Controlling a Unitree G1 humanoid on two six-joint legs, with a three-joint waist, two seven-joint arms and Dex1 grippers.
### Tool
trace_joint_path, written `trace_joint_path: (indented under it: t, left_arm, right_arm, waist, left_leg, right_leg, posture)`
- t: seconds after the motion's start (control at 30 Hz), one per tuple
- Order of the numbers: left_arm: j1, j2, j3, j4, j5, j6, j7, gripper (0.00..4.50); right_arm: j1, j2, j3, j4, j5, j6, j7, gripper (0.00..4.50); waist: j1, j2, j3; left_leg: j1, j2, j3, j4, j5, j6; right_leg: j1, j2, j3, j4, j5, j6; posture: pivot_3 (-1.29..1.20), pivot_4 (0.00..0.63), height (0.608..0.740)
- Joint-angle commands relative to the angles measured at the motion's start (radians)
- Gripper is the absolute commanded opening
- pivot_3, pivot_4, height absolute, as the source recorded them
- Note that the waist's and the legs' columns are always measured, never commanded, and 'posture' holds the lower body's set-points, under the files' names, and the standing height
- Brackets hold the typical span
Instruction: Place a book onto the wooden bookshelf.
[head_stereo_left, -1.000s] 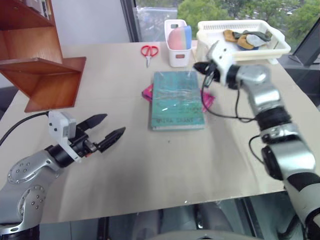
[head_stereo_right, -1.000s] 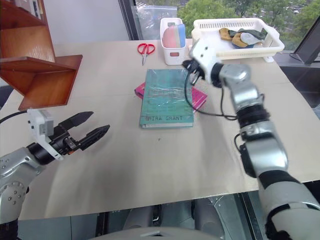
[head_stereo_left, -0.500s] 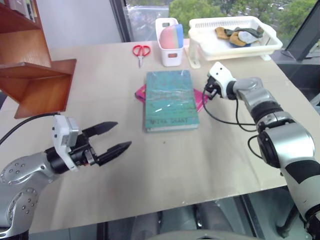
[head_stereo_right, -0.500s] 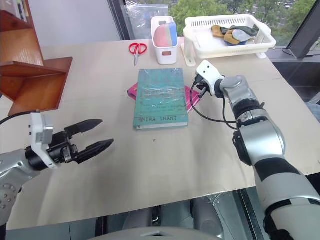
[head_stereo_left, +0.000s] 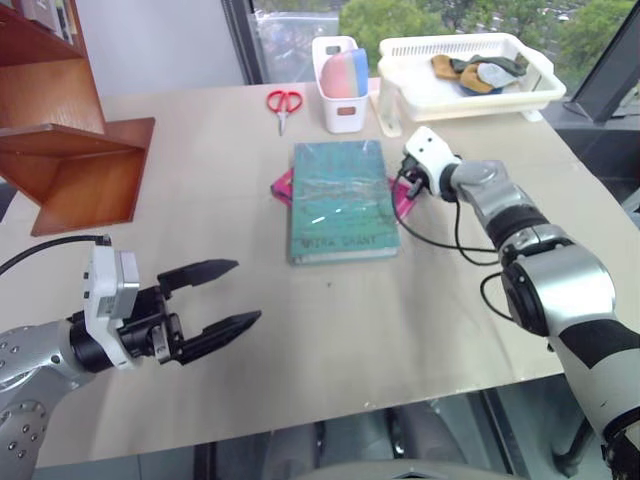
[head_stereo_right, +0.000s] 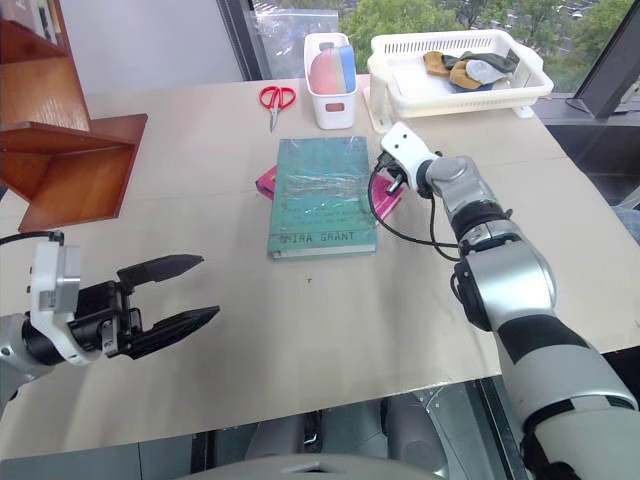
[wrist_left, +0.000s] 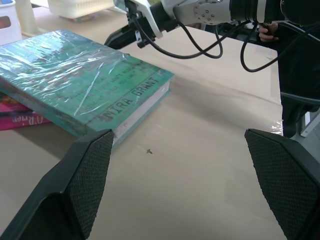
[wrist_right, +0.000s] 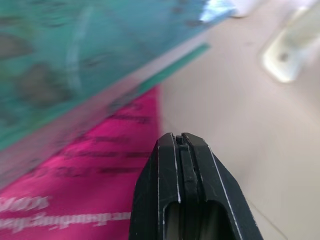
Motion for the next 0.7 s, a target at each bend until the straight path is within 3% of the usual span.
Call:
trace_joint_path:
  t: [0.03,0.7]
  left_arm:
    - [-0.002,-0.006,0.049,-0.037,-0.015,-0.014,0.022,4.50]
    - [0.003,-0.025,0.061,-0.026,-0.007,-0.038,0.035,4.50]
  right_arm:
    - [-0.026,0.001,-0.009,-0.001,-0.019,0.002,-0.033,0.08]
    - [0.086,0.043,0.025,-0.023,-0.063,-0.090,0.159,0.08]
  waist:
    - [0.000,0.000,0.000]
    - [-0.004,-0.001,-0.001]
  left_leg:
    - [0.000,0.000,0.000,0.000,0.000,0.000]
    - [0.002,0.000,0.000,0.000,0.000,0.000]
  right_leg:
    - [0.000,0.000,0.000,0.000,0.000,0.000]
    - [0.002,0.001,0.000,0.000,0.000,0.000]
  posture:
    - [0.00,0.150,0.740]
    - [0.00,0.150,0.740]
